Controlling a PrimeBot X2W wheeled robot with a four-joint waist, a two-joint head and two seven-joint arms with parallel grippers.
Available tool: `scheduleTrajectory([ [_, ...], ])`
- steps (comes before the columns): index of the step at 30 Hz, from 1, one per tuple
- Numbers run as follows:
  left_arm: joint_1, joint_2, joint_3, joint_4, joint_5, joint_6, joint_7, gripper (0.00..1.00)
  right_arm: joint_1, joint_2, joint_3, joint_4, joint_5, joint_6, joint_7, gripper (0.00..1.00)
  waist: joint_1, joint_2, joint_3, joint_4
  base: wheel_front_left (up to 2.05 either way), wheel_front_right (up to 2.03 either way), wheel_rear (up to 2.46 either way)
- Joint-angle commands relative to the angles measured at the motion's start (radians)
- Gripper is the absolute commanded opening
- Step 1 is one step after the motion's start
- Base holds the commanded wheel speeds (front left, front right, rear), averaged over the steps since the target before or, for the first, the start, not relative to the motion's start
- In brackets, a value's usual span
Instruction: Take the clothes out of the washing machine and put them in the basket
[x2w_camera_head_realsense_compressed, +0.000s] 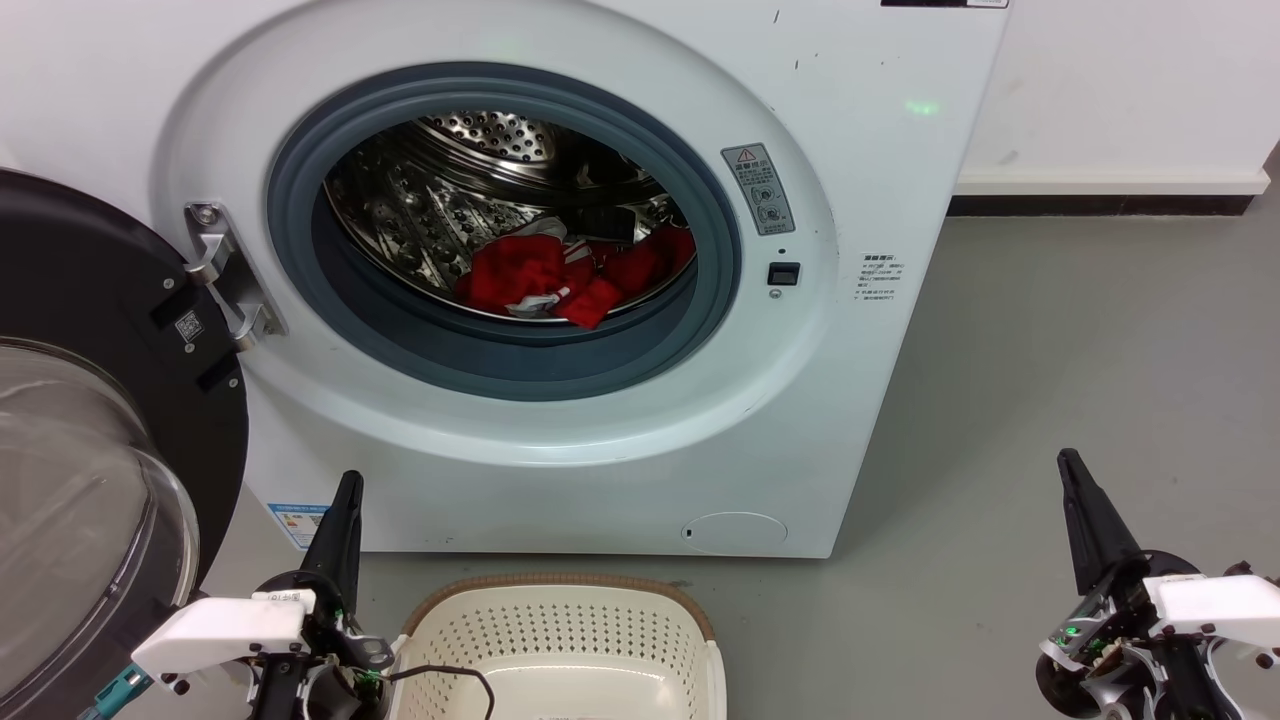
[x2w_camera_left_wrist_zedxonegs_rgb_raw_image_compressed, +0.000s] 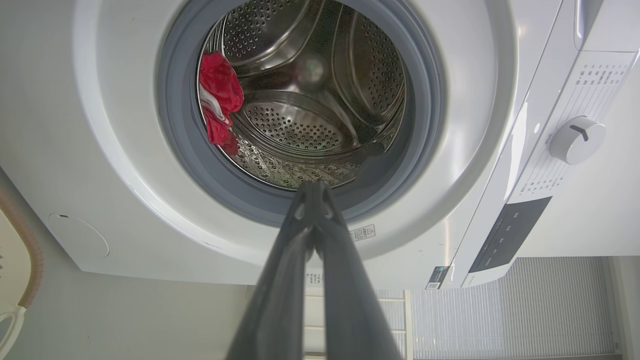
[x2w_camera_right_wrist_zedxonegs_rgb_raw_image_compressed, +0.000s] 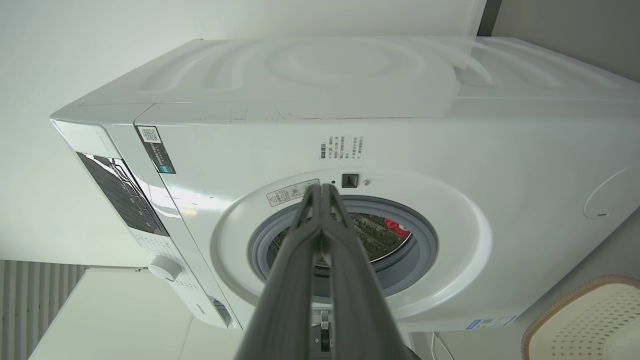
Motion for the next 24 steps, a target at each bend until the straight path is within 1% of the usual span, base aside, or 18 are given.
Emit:
scheduleTrajectory([
  [1, 0.000, -0.001, 0.002, -0.004, -0.002, -0.002, 0.002, 0.00, -0.013, 0.003, 0.001, 0.001, -0.005, 0.000, 0.001, 0.00, 0.0000, 0.0000, 0.000, 0.000, 0.00, 0.00, 0.00],
  [24, 0.000, -0.001, 0.002, -0.004, -0.002, -0.002, 0.002, 0.00, -0.013, 0.003, 0.001, 0.001, -0.005, 0.000, 0.001, 0.00, 0.0000, 0.0000, 0.000, 0.000, 0.00, 0.00, 0.00],
])
